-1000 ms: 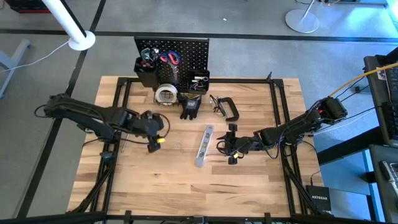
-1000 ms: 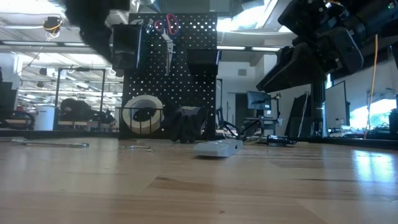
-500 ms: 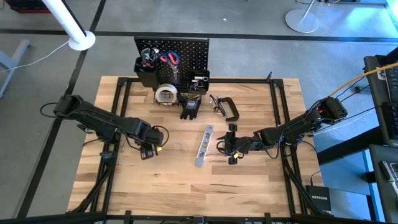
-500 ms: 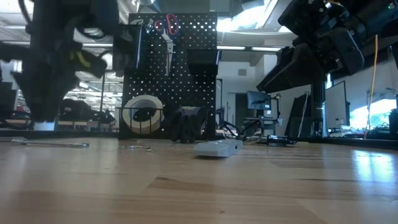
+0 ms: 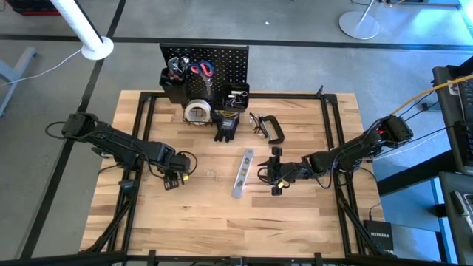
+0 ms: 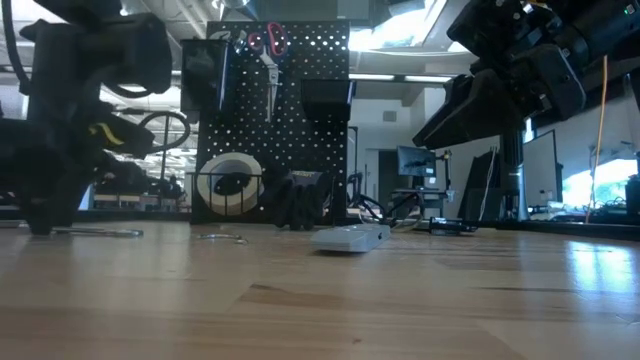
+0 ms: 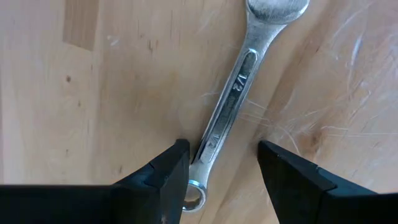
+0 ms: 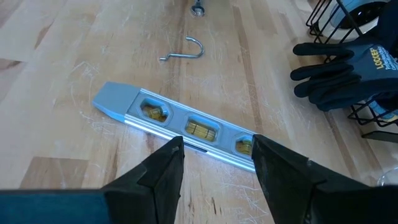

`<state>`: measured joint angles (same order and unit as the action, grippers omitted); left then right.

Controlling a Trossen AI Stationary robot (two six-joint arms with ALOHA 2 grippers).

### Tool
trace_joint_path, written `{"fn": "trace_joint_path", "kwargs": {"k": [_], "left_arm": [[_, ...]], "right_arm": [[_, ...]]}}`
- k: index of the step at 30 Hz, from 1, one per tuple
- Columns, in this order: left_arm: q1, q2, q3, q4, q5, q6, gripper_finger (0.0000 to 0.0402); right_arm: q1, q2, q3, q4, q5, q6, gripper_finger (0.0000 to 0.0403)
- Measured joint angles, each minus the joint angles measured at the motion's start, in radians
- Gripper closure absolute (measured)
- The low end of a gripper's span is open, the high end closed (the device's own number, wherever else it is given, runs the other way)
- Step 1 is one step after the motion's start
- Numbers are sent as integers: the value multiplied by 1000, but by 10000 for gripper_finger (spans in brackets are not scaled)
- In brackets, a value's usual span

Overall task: Hang tools onto peg board
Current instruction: Put the wrench into the left black bin on the pegboard

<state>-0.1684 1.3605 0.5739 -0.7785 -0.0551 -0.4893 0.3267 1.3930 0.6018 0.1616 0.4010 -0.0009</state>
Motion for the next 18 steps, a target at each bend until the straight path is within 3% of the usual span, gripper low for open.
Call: {"fn": "trace_joint_path", "kwargs": {"k": [7, 18], "left_arm": [[0, 0, -23, 23, 3, 19, 228], [-1, 1, -25, 46, 20, 78, 351]], "right_arm": [[0, 0, 0, -1, 0, 0, 210], [0, 0, 0, -2, 1, 0, 210]]}}
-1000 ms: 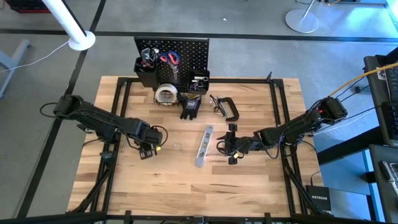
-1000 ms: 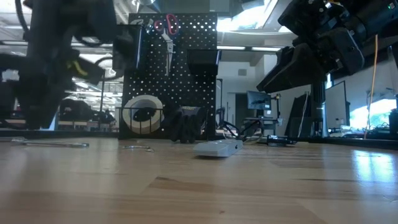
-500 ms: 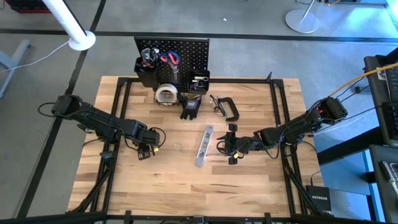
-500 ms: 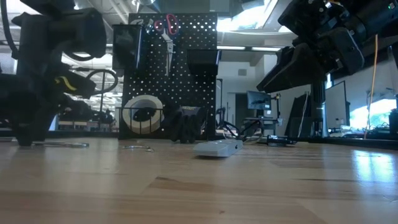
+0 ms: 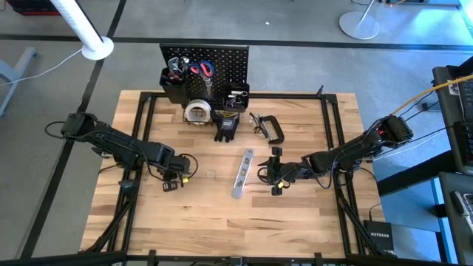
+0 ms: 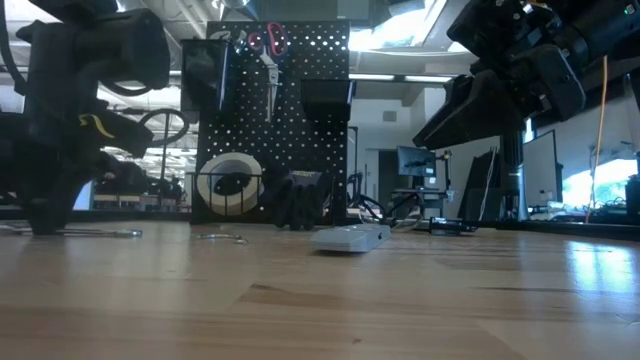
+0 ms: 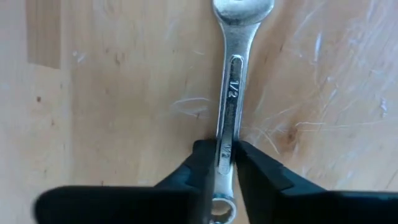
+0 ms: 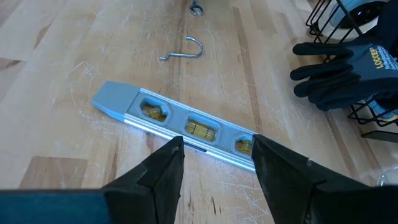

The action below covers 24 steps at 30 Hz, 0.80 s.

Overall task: Hang tools onto peg board
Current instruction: Put the wrench into the left black bin on the pegboard

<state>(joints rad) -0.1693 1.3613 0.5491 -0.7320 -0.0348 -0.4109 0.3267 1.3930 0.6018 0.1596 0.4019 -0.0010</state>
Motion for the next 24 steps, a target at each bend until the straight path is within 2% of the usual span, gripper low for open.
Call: {"fn": "trace_joint_path", "kwargs": {"k": [5, 12, 18, 24], "left_arm": [[-1, 0, 0, 5, -6, -5, 389], [-2, -1, 7, -3, -16, -47, 378], [0, -25, 56, -47, -64, -67, 383], [-1, -31, 107, -55, -52, -72, 378]], "right_arm": [[0, 0, 0, 0, 0, 0, 210], [0, 0, 0, 0, 0, 0, 210], [0, 0, 0, 1, 2, 0, 210], [0, 0, 0, 1, 2, 0, 210]]}}
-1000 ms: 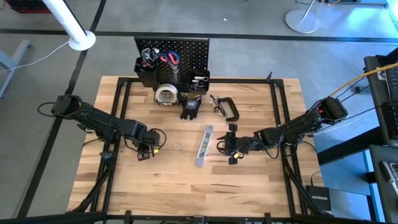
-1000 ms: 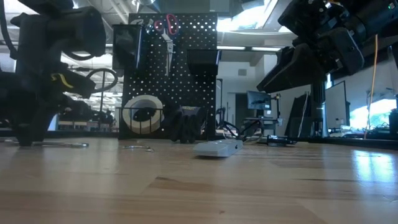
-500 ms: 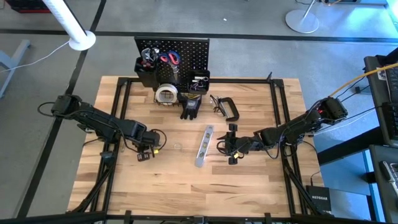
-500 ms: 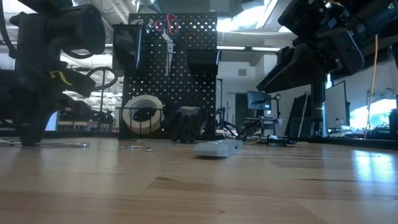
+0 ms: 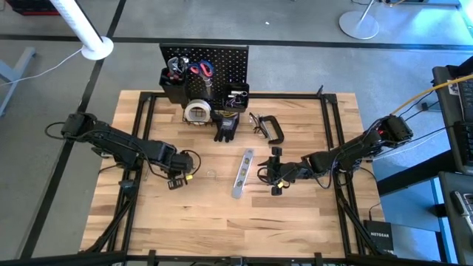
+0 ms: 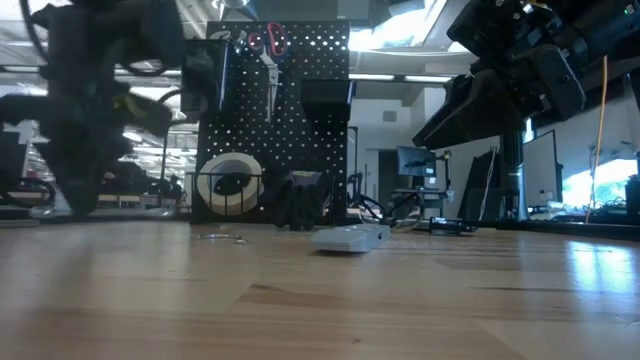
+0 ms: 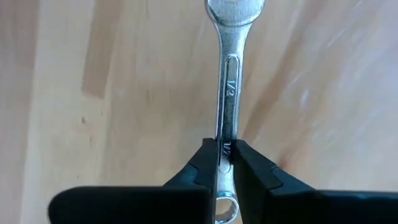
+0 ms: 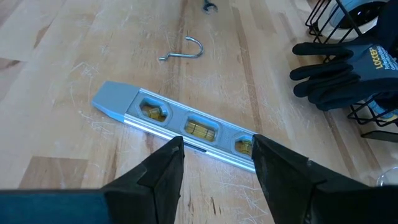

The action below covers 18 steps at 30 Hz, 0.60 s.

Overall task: Hang tools onto peg board
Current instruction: Put the wrench into the left black bin on the pegboard

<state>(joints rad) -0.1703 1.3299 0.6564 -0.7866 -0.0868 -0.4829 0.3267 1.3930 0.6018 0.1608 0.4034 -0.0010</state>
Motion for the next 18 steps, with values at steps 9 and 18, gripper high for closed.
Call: {"fn": "trace_joint_path", "kwargs": {"k": [9, 18], "left_arm": [[0, -3, 103, -1, -14, 13, 384], [0, -4, 197, 2, -57, 36, 398]], "right_arm": [[0, 0, 0, 0, 0, 0, 210], [0, 0, 0, 0, 0, 0, 210]]}}
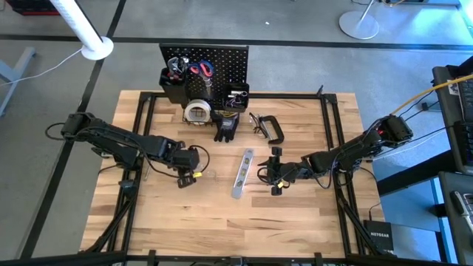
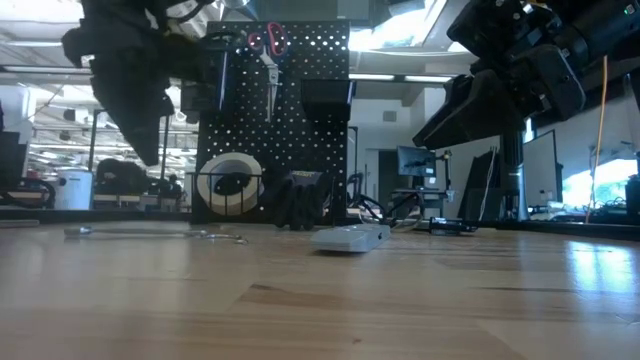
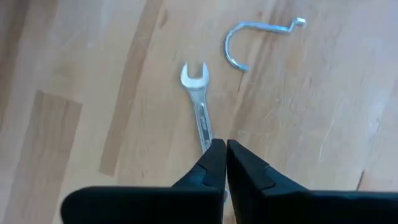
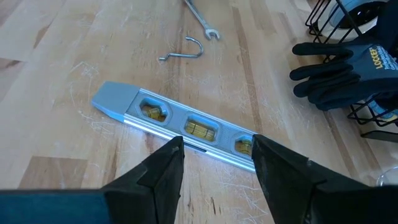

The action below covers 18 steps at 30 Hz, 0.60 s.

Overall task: Hang tools onto peg board
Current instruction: Put the wrench into the left black bin on the pegboard

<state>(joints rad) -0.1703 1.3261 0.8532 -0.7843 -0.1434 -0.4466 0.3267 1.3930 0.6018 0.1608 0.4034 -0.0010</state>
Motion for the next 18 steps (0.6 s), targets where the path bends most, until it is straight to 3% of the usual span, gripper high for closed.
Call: {"fn": "trace_joint_path", "kwargs": {"k": [7, 18], "left_arm": [[7, 0, -40, 69, -4, -173, 369], [6, 59, -141, 149, 68, -311, 264]], "right_arm": [[0, 0, 0, 0, -1, 0, 210], [0, 0, 0, 0, -1, 0, 210]]}}
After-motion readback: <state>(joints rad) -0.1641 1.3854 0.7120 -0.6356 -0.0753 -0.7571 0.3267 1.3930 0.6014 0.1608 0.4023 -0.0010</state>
